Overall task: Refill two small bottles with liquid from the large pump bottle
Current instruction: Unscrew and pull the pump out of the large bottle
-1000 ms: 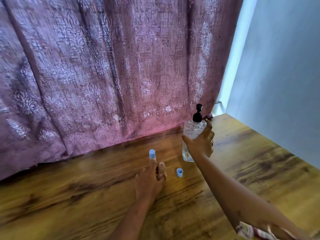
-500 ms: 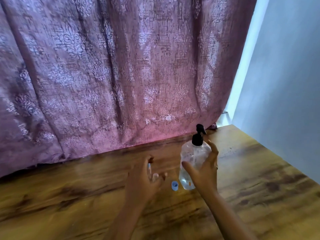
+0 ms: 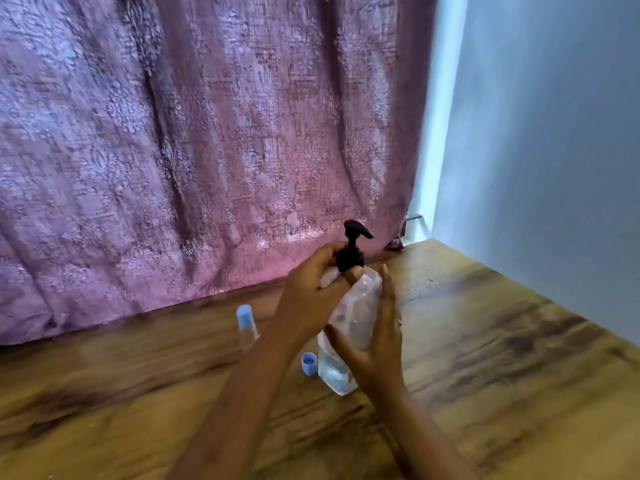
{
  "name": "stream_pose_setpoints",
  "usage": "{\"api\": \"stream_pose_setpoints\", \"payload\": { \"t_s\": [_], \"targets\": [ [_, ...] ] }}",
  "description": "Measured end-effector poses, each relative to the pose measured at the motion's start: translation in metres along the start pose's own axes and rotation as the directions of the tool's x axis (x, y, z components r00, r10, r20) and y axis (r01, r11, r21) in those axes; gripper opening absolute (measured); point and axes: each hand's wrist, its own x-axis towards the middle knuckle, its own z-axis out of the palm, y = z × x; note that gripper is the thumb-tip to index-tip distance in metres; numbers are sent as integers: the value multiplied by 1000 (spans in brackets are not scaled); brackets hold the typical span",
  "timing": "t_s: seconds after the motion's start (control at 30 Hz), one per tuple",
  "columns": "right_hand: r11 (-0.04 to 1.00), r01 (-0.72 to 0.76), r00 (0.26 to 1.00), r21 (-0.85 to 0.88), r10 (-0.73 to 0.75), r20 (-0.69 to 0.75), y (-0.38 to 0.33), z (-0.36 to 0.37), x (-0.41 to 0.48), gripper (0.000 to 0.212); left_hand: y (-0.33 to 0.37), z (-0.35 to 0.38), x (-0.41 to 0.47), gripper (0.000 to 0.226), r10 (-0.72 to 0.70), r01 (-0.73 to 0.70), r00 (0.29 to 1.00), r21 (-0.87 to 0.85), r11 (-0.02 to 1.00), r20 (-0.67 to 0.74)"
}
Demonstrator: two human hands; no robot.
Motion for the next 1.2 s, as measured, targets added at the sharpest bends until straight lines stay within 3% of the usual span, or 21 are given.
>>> {"api": "stream_pose_setpoints", "payload": {
  "t_s": [0.17, 0.37, 0.67, 0.87, 0.97, 1.03, 1.1, 1.2],
  "targets": [
    [991, 118, 993, 68, -116, -30, -6, 3, -8, 97, 0, -2, -11, 21, 61, -66, 996, -73, 995, -65],
    [979, 204, 973, 19, -200, -114, -17, -6, -29, 95, 17, 6, -39, 15, 105, -113, 988, -66, 991, -111],
    [978, 208, 956, -16, -207, -208, -41, -24, -71, 95, 58, 22, -79, 34, 87, -65, 958, 88, 994, -272],
    [967, 252, 950, -45, -256, -178, -37, -27, -75, 93, 64, 23, -78, 48, -28, 39, 995, 119, 992, -95],
    [967, 254, 950, -19, -253, -183, -31, -24, -70, 91, 57, 11, -79, 30, -72, 81, 994, -109, 991, 81],
    [967, 255, 954, 5, -251, -165, -27, -24, -66, 90, 53, 5, -75, 30, -96, 120, 987, -187, 975, 131],
    [967, 254, 956, 16, -249, -152, -25, -22, -62, 90, 49, 5, -73, 27, -73, 84, 994, -150, 985, 79],
    [968, 251, 957, -2, -248, -152, -23, -19, -59, 92, 44, 14, -69, 26, -68, 46, 990, -171, 984, -121]
  ]
}}
